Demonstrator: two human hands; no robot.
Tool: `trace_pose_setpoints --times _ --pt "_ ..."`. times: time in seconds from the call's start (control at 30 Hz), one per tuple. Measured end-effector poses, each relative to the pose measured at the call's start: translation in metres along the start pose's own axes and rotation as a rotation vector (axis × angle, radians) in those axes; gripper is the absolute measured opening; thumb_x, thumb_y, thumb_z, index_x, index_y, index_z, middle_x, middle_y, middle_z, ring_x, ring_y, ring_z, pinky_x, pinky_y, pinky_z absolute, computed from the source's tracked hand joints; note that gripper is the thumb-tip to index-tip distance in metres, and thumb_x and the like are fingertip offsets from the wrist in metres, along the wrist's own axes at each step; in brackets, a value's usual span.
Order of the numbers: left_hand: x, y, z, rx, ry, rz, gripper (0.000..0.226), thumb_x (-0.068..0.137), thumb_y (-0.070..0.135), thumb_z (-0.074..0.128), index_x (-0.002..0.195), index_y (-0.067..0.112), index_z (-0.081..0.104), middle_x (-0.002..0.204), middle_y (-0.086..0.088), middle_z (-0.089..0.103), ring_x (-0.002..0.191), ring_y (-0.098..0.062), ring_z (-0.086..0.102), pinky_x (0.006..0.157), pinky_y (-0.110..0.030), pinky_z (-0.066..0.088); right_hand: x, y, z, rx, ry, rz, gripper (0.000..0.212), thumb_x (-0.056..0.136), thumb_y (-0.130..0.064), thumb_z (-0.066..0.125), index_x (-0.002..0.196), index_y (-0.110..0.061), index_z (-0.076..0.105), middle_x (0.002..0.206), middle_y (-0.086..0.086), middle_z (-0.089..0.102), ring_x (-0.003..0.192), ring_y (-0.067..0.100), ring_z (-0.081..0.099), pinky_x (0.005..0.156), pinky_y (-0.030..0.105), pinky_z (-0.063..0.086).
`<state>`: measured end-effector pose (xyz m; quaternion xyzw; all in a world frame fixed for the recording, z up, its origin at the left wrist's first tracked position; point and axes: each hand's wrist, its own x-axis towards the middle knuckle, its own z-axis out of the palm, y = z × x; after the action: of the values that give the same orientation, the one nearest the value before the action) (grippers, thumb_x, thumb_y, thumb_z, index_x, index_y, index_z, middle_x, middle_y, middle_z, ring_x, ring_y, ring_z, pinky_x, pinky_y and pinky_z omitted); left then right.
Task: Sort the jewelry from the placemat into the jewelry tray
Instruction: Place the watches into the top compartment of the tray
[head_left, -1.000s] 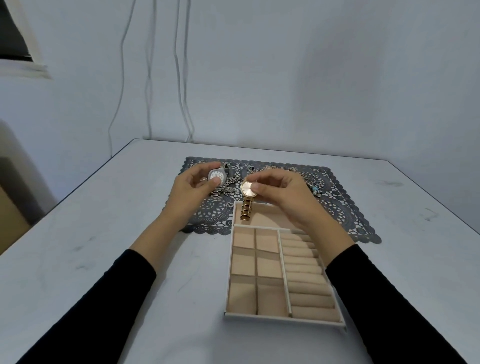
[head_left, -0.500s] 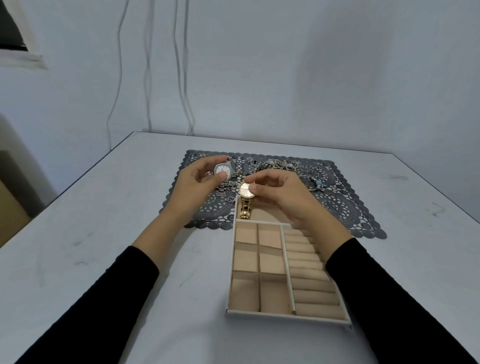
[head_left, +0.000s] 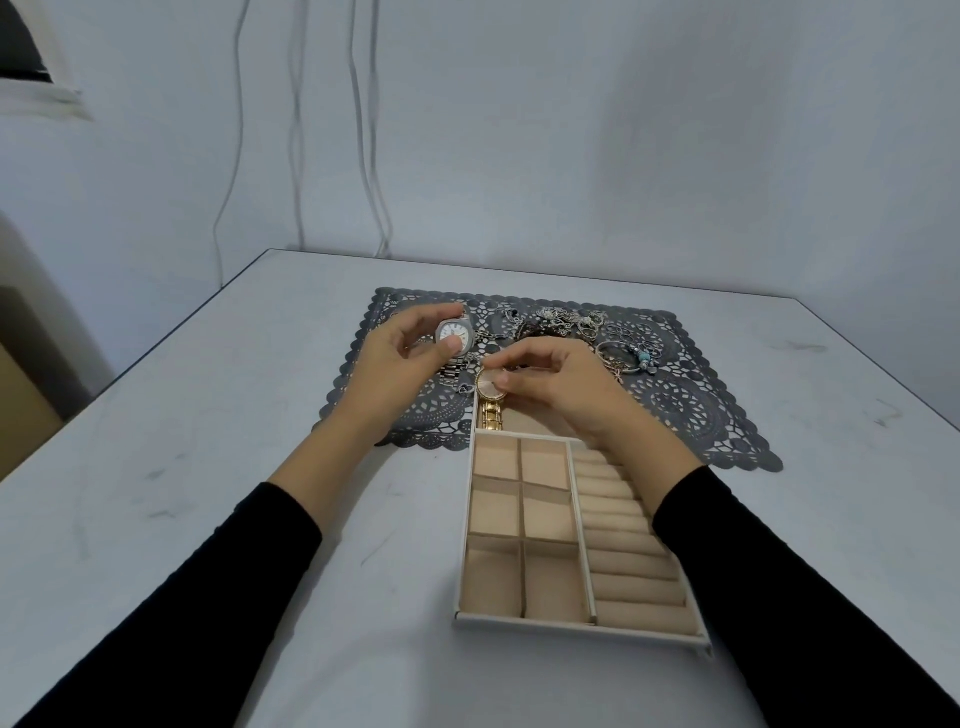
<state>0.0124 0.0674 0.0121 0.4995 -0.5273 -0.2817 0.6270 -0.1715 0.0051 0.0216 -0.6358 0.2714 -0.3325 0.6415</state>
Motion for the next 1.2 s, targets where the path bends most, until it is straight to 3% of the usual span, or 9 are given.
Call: trace_pose_setpoints --times 0.1,0.23,0.37,0.57,0.67,0.73,0.93,1.2 --pt "0.0 -0.002 0.0 0.004 -0.005 -0.004 0.031 0.088 0.011 0.069 0.11 0.033 0.068 0.12 0.006 0.068 0.119 -0.008 0.06 0.087 -0.021 0.05 0.001 0.002 0.0 -0.041 -0.001 -0.011 0.017 0.081 0.013 0.063 0.095 0.005 0.067 0.094 0.023 0.067 0.085 0.028 0.067 0.083 0.04 0.057" --pt "0.0 -0.002 0.0 -0.004 0.011 -0.013 0.031 0.089 0.008 0.068 0.112 0.028 0.068 0.118 0.004 0.069 0.115 -0.01 0.062 0.085 -0.021 0.052 0.003 0.006 0.001 -0.042 0.001 -0.024 0.016 0.08 0.013 0.064 0.093 0.004 0.069 0.097 0.027 0.066 0.092 0.034 0.065 0.09 0.049 0.053" --pt "0.001 -0.004 -0.001 -0.002 0.017 -0.011 0.031 0.089 0.009 0.068 0.113 0.029 0.068 0.118 0.003 0.069 0.116 -0.013 0.062 0.086 -0.025 0.052 0.003 0.007 -0.001 -0.099 0.015 -0.037 0.017 0.08 0.01 0.066 0.096 0.005 0.068 0.1 0.032 0.065 0.091 0.032 0.066 0.087 0.046 0.055" --pt "0.001 -0.005 0.0 -0.015 0.018 -0.026 0.031 0.089 0.01 0.069 0.109 0.034 0.069 0.118 0.004 0.07 0.117 -0.016 0.062 0.089 -0.029 0.051 0.008 0.012 -0.003 -0.135 0.04 -0.049 0.016 0.08 0.009 0.068 0.093 0.0 0.071 0.087 0.02 0.069 0.084 0.028 0.067 0.084 0.044 0.055" --pt "0.0 -0.003 0.0 -0.024 0.018 -0.028 0.032 0.089 0.01 0.069 0.107 0.036 0.069 0.119 0.003 0.069 0.118 -0.017 0.062 0.09 -0.031 0.051 0.008 0.013 -0.004 -0.192 0.061 -0.076 0.017 0.079 0.005 0.071 0.089 -0.009 0.076 0.09 0.028 0.067 0.088 0.042 0.066 0.085 0.05 0.055" --pt "-0.001 -0.002 0.001 -0.03 0.031 -0.03 0.031 0.089 0.008 0.069 0.108 0.033 0.068 0.117 0.003 0.07 0.114 -0.015 0.063 0.086 -0.027 0.052 0.008 0.013 -0.004 -0.256 0.077 -0.102 0.018 0.078 0.002 0.073 0.086 -0.013 0.077 0.09 0.025 0.069 0.091 0.043 0.066 0.083 0.05 0.056" --pt "-0.003 0.001 0.003 -0.029 0.046 -0.059 0.031 0.09 0.006 0.067 0.115 0.023 0.067 0.111 0.002 0.071 0.101 -0.008 0.065 0.074 -0.017 0.051 0.005 0.011 -0.004 -0.393 0.113 -0.141 0.018 0.08 0.002 0.072 0.09 -0.013 0.075 0.086 0.009 0.073 0.084 0.023 0.07 0.075 0.032 0.058" --pt "-0.003 0.001 0.003 -0.018 0.046 -0.074 0.031 0.09 0.009 0.067 0.117 0.024 0.067 0.115 0.003 0.07 0.105 -0.008 0.065 0.072 -0.016 0.051 0.005 0.01 -0.006 -0.545 0.148 -0.15 0.018 0.081 -0.01 0.074 0.096 -0.02 0.076 0.09 -0.003 0.073 0.084 0.008 0.068 0.073 0.019 0.054"
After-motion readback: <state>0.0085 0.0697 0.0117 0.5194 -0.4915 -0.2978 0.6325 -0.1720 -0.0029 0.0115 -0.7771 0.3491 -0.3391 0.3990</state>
